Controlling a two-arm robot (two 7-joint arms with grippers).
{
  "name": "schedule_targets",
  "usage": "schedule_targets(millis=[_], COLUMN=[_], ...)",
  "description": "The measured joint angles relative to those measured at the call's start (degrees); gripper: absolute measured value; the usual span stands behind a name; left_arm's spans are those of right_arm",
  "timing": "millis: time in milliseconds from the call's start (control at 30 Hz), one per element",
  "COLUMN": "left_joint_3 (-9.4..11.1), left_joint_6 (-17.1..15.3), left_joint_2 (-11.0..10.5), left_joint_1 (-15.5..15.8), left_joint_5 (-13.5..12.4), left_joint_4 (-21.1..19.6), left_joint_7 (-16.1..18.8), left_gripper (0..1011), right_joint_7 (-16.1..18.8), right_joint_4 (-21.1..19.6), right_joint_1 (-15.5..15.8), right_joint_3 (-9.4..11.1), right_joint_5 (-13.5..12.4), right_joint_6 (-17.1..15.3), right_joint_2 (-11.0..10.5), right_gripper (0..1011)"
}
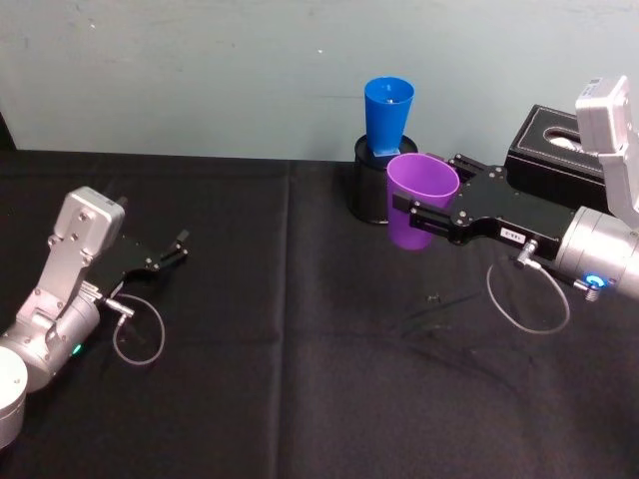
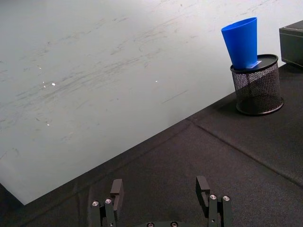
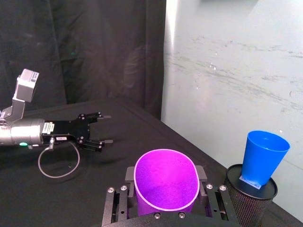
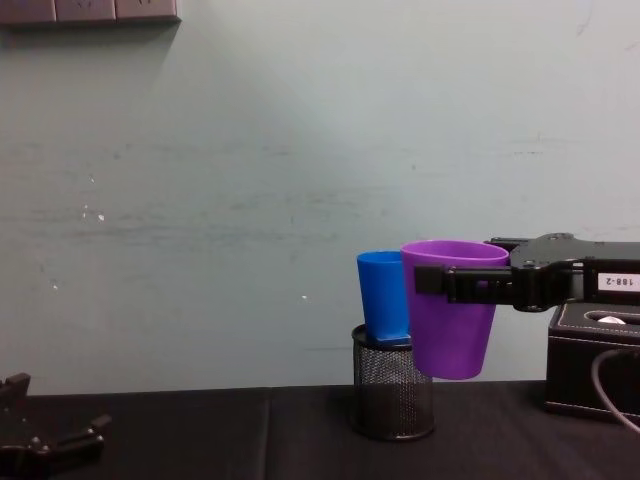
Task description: Pick up one cup with a gripper and tap it against the other cup.
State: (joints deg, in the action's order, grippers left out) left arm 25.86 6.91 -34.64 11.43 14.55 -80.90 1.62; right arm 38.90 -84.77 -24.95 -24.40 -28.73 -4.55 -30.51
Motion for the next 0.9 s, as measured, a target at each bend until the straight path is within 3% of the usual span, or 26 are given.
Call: schedule_targets(millis=[900], left_joint_3=[0.00], left_joint_6=[0.00], left_joint_2=[0.00], left_joint_1=[0.00], left_joint_5=[0.00], left_joint_4=[0.00], left_joint_7=[0.00], left_gripper=[1005], right_joint_7=[0.24], right_joint_4=[0.45], right_joint_1=[-0.02], right_joint_3=[-0.63], right_joint_5=[-0.06], right_joint_6=[0.67], right_joint_2=[-0.04], right_gripper=[735])
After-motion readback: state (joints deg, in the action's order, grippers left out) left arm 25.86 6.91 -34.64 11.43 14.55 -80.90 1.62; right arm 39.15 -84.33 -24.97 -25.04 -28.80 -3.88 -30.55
